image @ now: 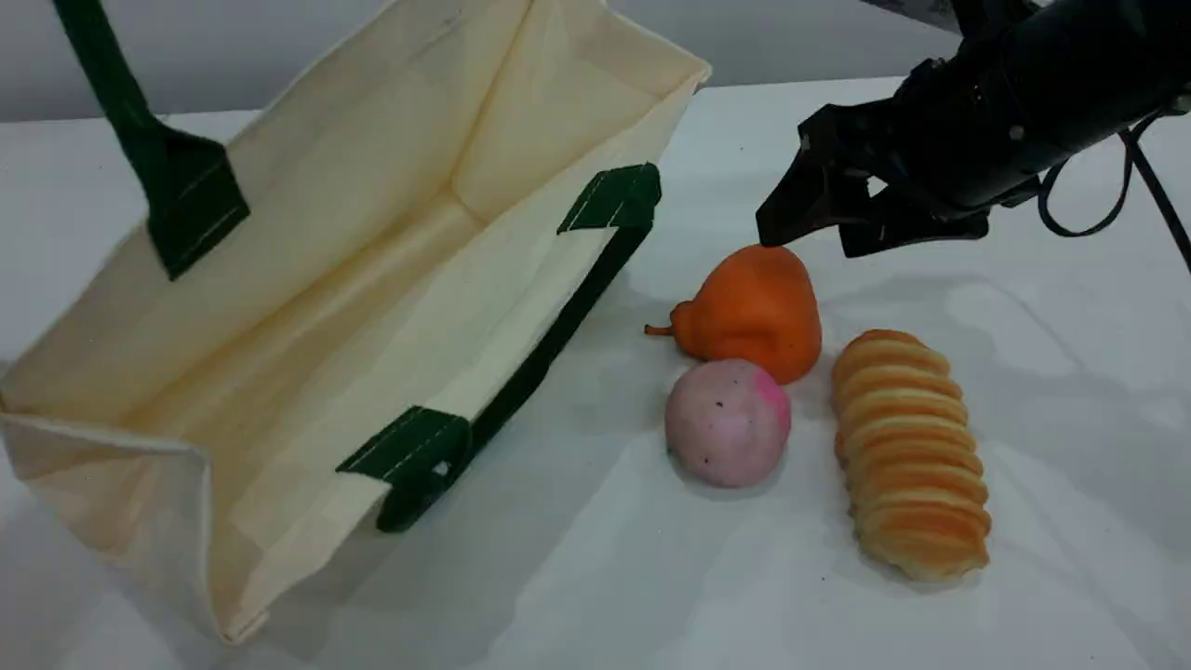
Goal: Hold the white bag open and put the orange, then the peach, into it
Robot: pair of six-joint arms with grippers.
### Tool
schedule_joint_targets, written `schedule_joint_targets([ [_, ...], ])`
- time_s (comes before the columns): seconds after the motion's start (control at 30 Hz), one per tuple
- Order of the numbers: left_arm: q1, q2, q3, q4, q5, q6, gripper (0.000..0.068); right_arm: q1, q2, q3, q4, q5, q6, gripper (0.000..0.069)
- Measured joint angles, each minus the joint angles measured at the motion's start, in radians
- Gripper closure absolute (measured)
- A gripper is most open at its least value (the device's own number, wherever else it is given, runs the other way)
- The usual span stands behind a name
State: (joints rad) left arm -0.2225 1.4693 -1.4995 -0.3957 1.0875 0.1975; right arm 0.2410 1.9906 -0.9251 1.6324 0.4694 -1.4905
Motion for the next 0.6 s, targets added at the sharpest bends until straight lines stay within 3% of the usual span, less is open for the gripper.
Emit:
schedule_joint_targets([
  [0.6, 0.000, 0.008, -0.060, -0.062, -0.010, 0.038, 0.0619, 0.000, 0.074, -0.025, 0.098, 0.001, -0.081, 0.0193],
])
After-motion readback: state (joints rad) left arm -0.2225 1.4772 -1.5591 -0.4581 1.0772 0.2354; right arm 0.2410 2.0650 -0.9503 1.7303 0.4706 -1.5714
